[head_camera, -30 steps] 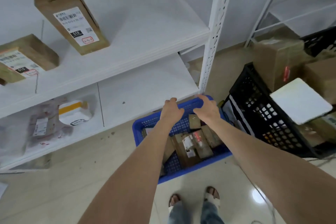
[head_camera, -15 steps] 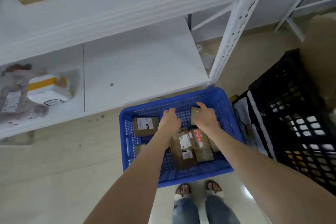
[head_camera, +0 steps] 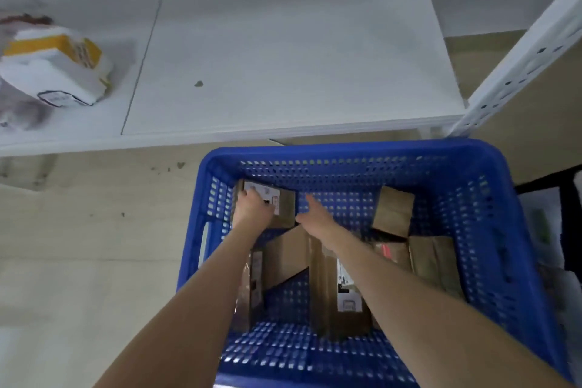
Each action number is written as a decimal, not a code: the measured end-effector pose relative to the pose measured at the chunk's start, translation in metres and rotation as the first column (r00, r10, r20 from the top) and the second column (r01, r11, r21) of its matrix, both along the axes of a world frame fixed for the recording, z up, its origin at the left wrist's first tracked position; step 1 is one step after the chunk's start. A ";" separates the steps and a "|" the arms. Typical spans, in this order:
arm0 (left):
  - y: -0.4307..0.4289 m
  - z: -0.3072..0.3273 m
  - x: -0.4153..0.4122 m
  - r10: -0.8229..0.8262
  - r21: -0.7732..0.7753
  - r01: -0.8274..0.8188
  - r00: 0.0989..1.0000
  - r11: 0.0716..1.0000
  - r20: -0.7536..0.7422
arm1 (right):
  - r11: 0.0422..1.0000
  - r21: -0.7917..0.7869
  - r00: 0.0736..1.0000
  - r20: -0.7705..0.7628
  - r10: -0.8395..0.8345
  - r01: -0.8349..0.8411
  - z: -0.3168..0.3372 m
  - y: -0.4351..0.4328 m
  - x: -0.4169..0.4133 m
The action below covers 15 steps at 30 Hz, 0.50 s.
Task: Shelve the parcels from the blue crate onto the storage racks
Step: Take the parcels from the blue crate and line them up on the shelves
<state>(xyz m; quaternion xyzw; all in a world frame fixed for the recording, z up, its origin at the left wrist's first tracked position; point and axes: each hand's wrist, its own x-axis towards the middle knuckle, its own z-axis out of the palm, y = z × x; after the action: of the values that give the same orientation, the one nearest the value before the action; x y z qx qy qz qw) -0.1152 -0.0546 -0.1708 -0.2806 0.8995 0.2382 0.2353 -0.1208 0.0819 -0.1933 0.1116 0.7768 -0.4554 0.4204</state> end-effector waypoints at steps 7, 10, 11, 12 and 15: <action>-0.036 -0.086 -0.014 -0.002 -0.039 0.002 1.000 0.999 0.001 | 0.991 -0.135 0.997 0.066 0.035 -0.026 -0.084 -0.054 0.000; -0.029 -0.103 -0.007 -0.036 -0.082 0.036 0.999 0.996 0.008 | 0.989 -0.144 0.995 0.091 0.048 -0.035 -0.099 -0.060 0.005; -0.027 -0.106 -0.004 -0.026 -0.064 0.022 0.998 0.998 -0.060 | 0.989 -0.146 0.994 0.099 0.043 -0.028 -0.101 -0.059 0.006; -0.026 -0.107 -0.004 0.010 -0.045 -0.016 0.989 0.999 -0.151 | 0.988 -0.152 0.993 0.109 0.039 -0.022 -0.103 -0.058 0.006; -0.040 -0.102 -0.016 0.148 -0.049 -0.161 0.969 0.986 -0.197 | 0.984 -0.179 0.997 0.076 0.034 -0.020 -0.106 -0.057 -0.001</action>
<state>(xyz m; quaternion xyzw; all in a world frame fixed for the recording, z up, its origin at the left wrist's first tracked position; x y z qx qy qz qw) -0.1316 -0.0945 -0.2729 -0.3328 0.9007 0.2527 0.1189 -0.1216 0.0251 -0.2989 0.0809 0.7174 -0.5126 0.4648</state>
